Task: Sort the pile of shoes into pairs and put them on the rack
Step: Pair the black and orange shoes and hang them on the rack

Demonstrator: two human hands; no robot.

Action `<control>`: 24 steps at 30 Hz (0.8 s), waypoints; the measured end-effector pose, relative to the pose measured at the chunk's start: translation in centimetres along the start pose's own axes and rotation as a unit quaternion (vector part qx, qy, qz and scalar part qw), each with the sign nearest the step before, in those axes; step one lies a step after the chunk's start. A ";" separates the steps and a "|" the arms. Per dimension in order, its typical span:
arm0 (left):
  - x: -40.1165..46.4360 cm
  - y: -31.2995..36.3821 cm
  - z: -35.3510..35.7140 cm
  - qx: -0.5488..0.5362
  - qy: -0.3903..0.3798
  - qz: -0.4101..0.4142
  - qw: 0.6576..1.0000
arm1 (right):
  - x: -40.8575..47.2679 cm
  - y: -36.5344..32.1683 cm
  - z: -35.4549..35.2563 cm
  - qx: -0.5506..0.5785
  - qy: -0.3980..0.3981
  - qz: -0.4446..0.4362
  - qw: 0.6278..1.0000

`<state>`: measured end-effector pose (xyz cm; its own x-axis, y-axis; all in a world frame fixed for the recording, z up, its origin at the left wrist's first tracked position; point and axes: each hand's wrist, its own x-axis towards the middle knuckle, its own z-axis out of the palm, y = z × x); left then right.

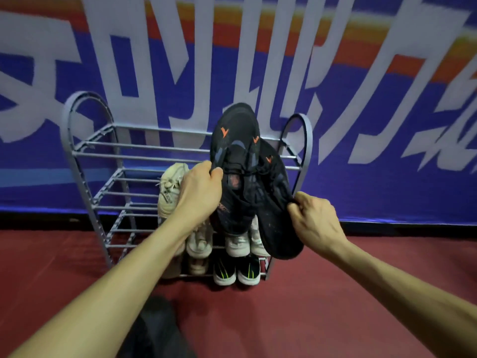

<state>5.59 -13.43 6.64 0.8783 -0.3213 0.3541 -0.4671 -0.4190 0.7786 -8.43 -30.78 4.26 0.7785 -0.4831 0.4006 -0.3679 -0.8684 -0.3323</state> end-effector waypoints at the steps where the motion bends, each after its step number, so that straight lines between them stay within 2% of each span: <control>1: 1.7 0.8 -0.2 0.001 0.000 -0.009 1.000 | 1.7 -0.3 -0.4 0.005 -0.004 0.016 1.000; 7: 10.3 2.2 1.7 0.064 -0.032 -0.059 0.996 | 12.7 -0.4 -1.2 -0.003 -0.091 0.110 0.990; 12: 14.4 1.0 5.4 0.045 -0.069 -0.092 0.992 | 19.0 0.5 -1.2 0.041 -0.178 0.153 0.971; 15: 17.2 0.5 6.6 0.010 -0.066 -0.130 0.989 | 20.8 -0.1 -1.0 -0.034 -0.217 0.144 0.965; 17: 18.1 0.0 7.2 -0.006 -0.067 -0.156 0.985 | 21.1 -0.9 -0.8 -0.091 -0.215 0.130 0.964; 20: 18.1 -0.5 7.8 0.048 -0.037 -0.160 0.985 | 21.1 -1.1 -0.6 -0.107 -0.205 0.102 0.968; 24: 16.8 -0.4 7.0 0.039 -0.030 -0.159 0.986 | 19.1 -1.0 -1.0 -0.011 -0.144 0.174 0.974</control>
<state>19.78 -24.60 8.64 0.9754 -0.2107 0.0649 -0.1766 -0.5704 0.8021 6.33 -39.23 13.07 0.7146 -0.6995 0.0096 -0.6430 -0.6622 -0.3847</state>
